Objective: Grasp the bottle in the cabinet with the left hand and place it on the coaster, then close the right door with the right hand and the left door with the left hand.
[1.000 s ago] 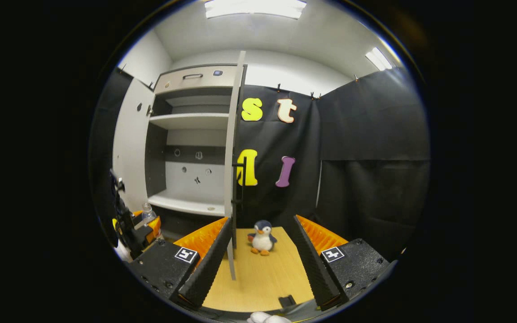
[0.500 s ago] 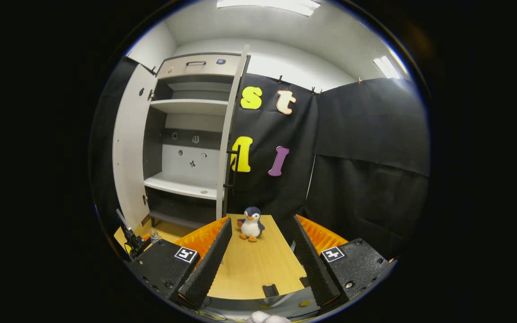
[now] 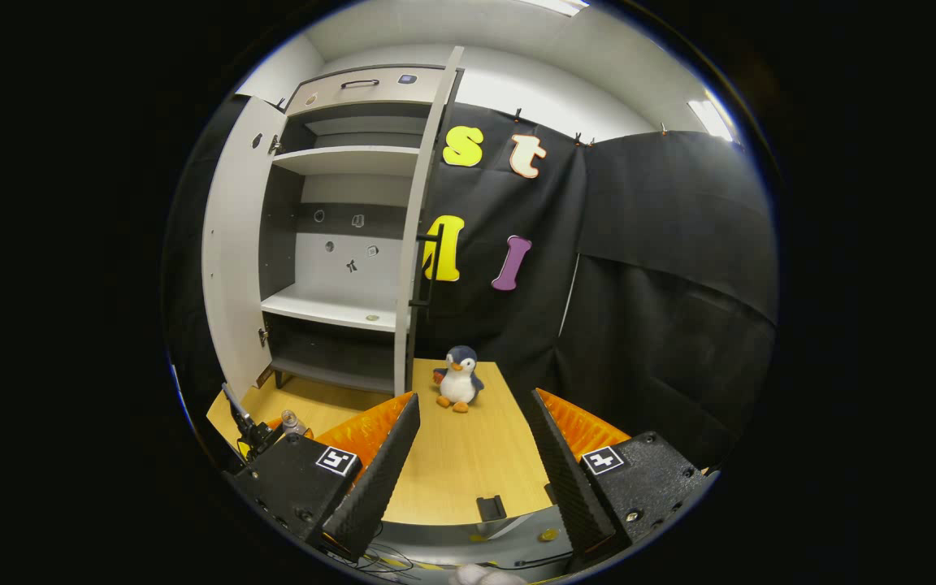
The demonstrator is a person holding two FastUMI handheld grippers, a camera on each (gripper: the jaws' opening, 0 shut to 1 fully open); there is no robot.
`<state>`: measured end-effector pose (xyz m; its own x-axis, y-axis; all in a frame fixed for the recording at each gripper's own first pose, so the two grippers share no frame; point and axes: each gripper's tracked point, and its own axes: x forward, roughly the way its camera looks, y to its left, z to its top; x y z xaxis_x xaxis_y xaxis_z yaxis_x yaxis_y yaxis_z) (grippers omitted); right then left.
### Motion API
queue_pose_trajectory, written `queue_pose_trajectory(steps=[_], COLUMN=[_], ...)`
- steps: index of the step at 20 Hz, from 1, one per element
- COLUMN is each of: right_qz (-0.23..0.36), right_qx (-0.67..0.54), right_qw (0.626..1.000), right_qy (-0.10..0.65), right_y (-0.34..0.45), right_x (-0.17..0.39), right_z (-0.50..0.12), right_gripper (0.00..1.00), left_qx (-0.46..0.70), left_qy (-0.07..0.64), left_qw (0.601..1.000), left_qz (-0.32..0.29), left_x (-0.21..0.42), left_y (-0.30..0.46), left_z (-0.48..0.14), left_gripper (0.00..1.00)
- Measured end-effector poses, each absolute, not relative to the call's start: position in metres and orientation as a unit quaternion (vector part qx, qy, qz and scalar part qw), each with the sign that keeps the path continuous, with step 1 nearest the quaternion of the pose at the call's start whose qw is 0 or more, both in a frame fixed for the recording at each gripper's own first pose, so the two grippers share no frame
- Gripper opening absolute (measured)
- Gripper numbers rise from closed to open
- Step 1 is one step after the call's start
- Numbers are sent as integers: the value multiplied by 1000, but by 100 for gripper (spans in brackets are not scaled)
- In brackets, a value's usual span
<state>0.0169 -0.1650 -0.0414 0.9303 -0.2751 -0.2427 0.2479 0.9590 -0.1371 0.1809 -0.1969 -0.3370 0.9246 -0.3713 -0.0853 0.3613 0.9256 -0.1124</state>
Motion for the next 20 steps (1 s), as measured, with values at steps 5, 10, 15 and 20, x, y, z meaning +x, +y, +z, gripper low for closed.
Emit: queue_pose_trajectory(steps=[5,10,15,20], right_qz=[-132,-116,-122,-131], right_qx=[-37,-26,-28,-40], right_qw=[981,984,984,986], right_qy=[135,133,126,96], right_y=[-159,-147,-145,-150], right_x=[18,16,13,11], right_z=[-45,-48,-48,-51], right_gripper=[83,83,83,83], left_qx=[-35,-12,3,-24], left_qy=[44,25,2,-28], left_qw=[978,976,980,981], left_qz=[-203,-214,-199,-193], left_x=[185,188,200,202], left_y=[-205,-206,-191,-179], left_z=[-337,-323,-278,-195], left_gripper=[76,92,95,96])
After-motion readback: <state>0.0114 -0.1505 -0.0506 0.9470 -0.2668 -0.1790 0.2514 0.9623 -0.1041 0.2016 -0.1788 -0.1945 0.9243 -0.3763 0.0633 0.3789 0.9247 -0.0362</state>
